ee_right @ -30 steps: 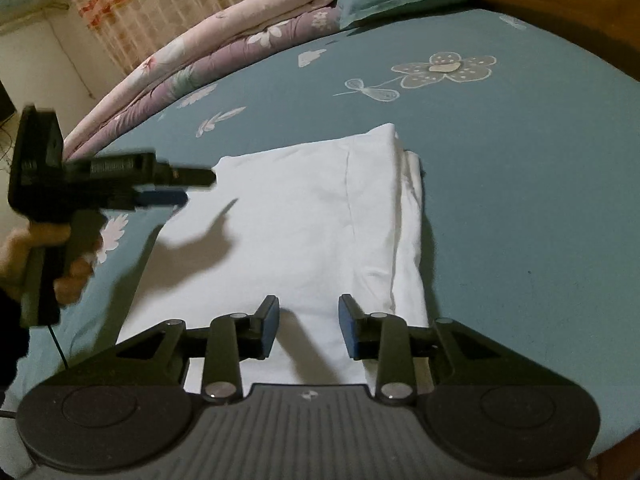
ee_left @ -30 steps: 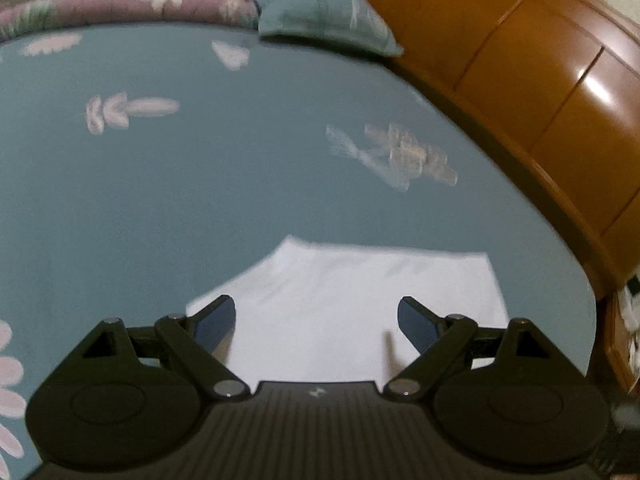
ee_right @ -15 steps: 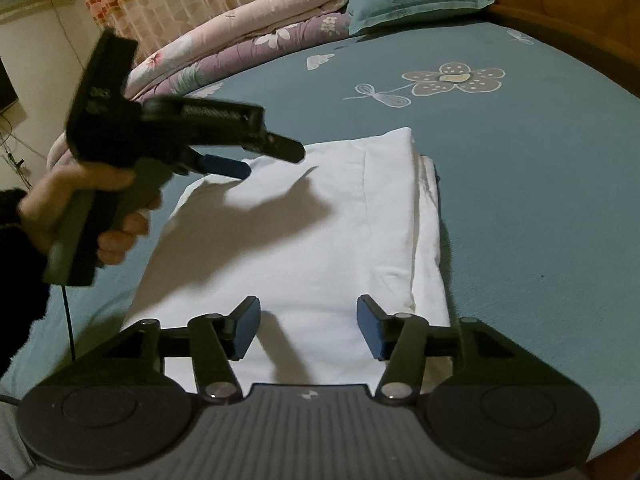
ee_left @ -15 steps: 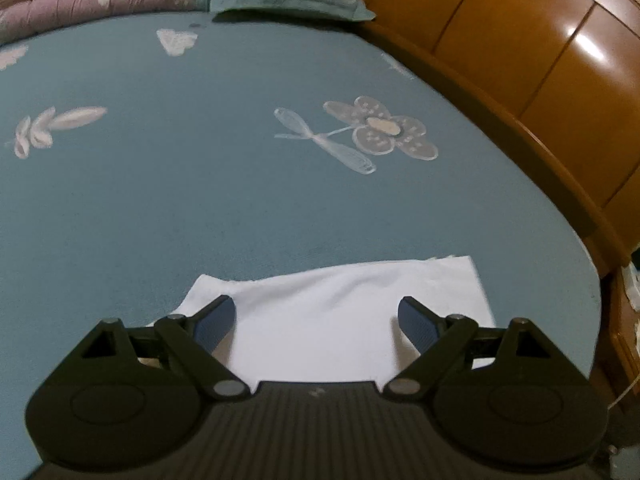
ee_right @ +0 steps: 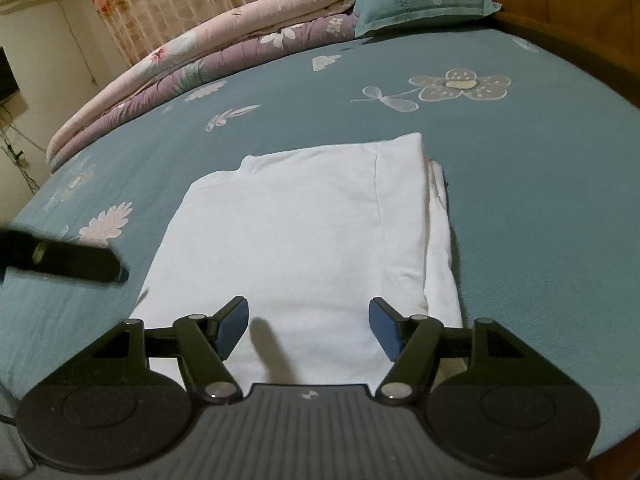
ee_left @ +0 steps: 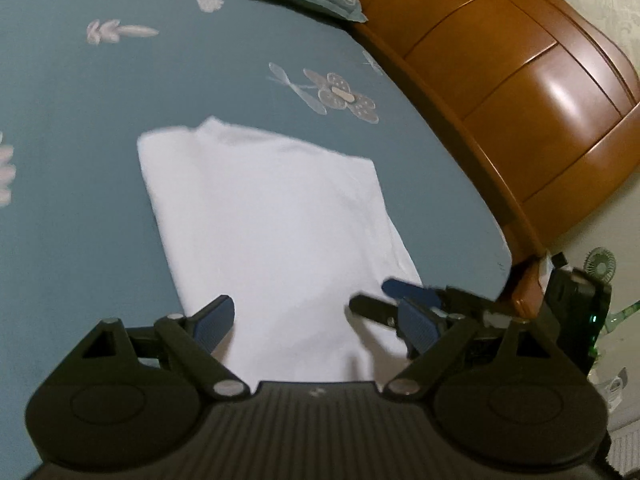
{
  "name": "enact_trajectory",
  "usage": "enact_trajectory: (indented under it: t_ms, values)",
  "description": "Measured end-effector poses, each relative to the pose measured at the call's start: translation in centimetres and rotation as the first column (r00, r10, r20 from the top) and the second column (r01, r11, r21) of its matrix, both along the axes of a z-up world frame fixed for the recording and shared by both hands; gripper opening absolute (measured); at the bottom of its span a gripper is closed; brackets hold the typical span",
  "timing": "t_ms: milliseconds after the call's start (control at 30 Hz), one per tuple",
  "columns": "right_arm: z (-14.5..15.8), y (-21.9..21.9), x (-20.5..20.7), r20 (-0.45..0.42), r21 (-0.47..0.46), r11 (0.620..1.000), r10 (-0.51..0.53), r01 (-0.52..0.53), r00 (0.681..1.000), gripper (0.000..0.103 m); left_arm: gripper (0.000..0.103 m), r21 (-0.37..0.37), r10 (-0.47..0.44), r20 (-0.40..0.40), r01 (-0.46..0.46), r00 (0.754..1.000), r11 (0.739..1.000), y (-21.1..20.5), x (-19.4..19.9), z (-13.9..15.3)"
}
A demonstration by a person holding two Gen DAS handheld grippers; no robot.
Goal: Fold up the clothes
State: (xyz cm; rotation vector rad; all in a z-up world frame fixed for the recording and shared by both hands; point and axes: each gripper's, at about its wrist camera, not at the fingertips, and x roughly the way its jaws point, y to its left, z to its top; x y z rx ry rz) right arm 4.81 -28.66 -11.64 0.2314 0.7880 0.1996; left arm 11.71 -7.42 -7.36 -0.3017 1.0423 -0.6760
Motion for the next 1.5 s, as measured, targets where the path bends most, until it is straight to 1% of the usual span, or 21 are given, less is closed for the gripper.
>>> enact_trajectory:
  t_ms: [33, 67, 133, 233, 333, 433, 500, 533, 633, 667, 733, 800, 900, 1000, 1133, 1233, 1267, 1300, 1367, 1433, 1500]
  values:
    - [0.1, 0.0, -0.4, 0.002, -0.009, 1.000, -0.002, 0.002, 1.000, 0.076, 0.090, -0.004, 0.000, -0.014, 0.000, 1.000, 1.000, -0.1, -0.4, -0.3]
    - [0.0, -0.1, -0.8, 0.000, -0.015, 1.000, -0.004, 0.004, 1.000, 0.080, 0.090, -0.008, 0.000, -0.028, 0.000, 1.000, 1.000, -0.1, -0.9, -0.7]
    - [-0.4, -0.6, -1.8, -0.028, -0.014, 1.000, -0.015, 0.015, 1.000, 0.081, 0.090, 0.009, 0.013, -0.075, -0.012, 0.997, 1.000, -0.3, -1.1, -1.9]
    - [-0.4, -1.5, -3.6, -0.041, 0.001, 0.999, -0.034, 0.034, 0.999, 0.081, 0.090, 0.034, 0.028, -0.089, -0.025, 0.996, 0.999, -0.3, -1.6, -2.1]
    - [0.7, -1.1, -4.7, -0.025, -0.028, 0.999, -0.037, 0.036, 0.999, 0.082, 0.090, 0.032, 0.023, -0.057, -0.022, 0.998, 0.999, 0.1, -2.2, -1.1]
    - [1.5, 0.4, -5.1, 0.018, -0.014, 0.999, 0.041, -0.041, 0.999, 0.083, 0.090, 0.044, 0.048, -0.039, -0.046, 0.998, 0.998, 0.5, -2.2, -0.6]
    - [1.4, 1.8, -4.9, 0.029, -0.012, 0.995, 0.098, -0.098, 0.995, 0.084, 0.090, 0.057, 0.069, -0.029, -0.068, 0.997, 0.996, 0.8, -2.1, -0.4]
    - [1.0, 2.5, -4.7, 0.019, -0.020, 0.992, 0.122, -0.122, 0.992, 0.084, 0.090, 0.072, 0.080, -0.023, -0.078, 0.997, 0.994, 1.1, -2.1, -0.4]
    - [-0.7, 4.2, -4.7, -0.054, -0.042, 0.982, 0.182, -0.184, 0.982, 0.087, 0.090, 0.114, 0.109, -0.002, -0.108, 0.994, 0.988, 1.9, -2.4, -0.2]
    - [-0.8, 4.5, -5.1, -0.067, -0.054, 0.978, 0.199, -0.202, 0.978, 0.090, 0.090, 0.121, 0.113, 0.006, -0.113, 0.994, 0.986, 2.2, -2.4, -0.1]
    - [-0.1, 4.6, -6.0, -0.068, -0.064, 0.972, 0.223, -0.227, 0.972, 0.091, 0.090, 0.133, 0.118, 0.019, -0.120, 0.993, 0.984, 2.7, -2.5, 0.0]
    - [1.2, 3.5, -6.5, -0.025, -0.037, 0.978, 0.203, -0.204, 0.979, 0.091, 0.090, 0.139, 0.119, 0.026, -0.122, 0.993, 0.983, 2.9, -2.5, 0.1]
    - [2.7, 1.0, -6.8, 0.039, -0.050, 0.993, 0.113, -0.111, 0.993, 0.091, 0.090, 0.141, 0.116, 0.032, -0.120, 0.993, 0.983, 3.0, -2.4, 0.1]
    - [2.3, -1.3, -6.1, 0.015, -0.069, 0.996, 0.048, -0.047, 0.999, 0.091, 0.090, 0.127, 0.101, 0.020, -0.103, 0.995, 0.987, 2.9, -2.5, -0.1]
    - [1.6, -2.4, -4.8, 0.016, -0.049, 0.998, 0.052, -0.051, 0.999, 0.090, 0.090, 0.136, 0.104, 0.011, -0.105, 0.994, 0.985, 2.8, -2.4, -0.5]
    - [0.5, -2.8, -3.7, -0.036, -0.071, 0.997, 0.013, -0.016, 0.999, 0.085, 0.090, 0.135, 0.103, 0.009, -0.103, 0.995, 0.985, 2.8, -2.5, -0.5]
    - [0.2, -3.0, -3.6, -0.051, -0.061, 0.998, 0.006, -0.009, 0.999, 0.082, 0.090, 0.132, 0.100, 0.012, -0.101, 0.995, 0.986, 2.9, -2.6, -0.4]
    - [0.1, -3.3, -3.7, -0.058, -0.038, 0.999, 0.002, -0.005, 0.998, 0.077, 0.090, 0.131, 0.101, 0.011, -0.102, 0.995, 0.986, 3.0, -2.6, -0.4]
    - [0.1, -3.8, -4.4, -0.062, -0.003, 1.000, 0.005, -0.005, 0.998, 0.074, 0.090, 0.130, 0.104, 0.011, -0.105, 0.995, 0.986, 3.2, -2.5, -0.4]
    - [-0.1, -4.1, -4.5, -0.071, 0.012, 1.000, 0.000, 0.001, 0.997, 0.071, 0.090, 0.130, 0.108, 0.005, -0.108, 0.994, 0.986, 3.1, -2.3, -0.7]
    - [-0.3, -4.5, -4.4, -0.082, 0.025, 1.000, -0.013, 0.015, 0.997, 0.061, 0.090, 0.131, 0.100, 0.000, -0.099, 0.995, 0.986, 3.0, -2.3, -0.8]
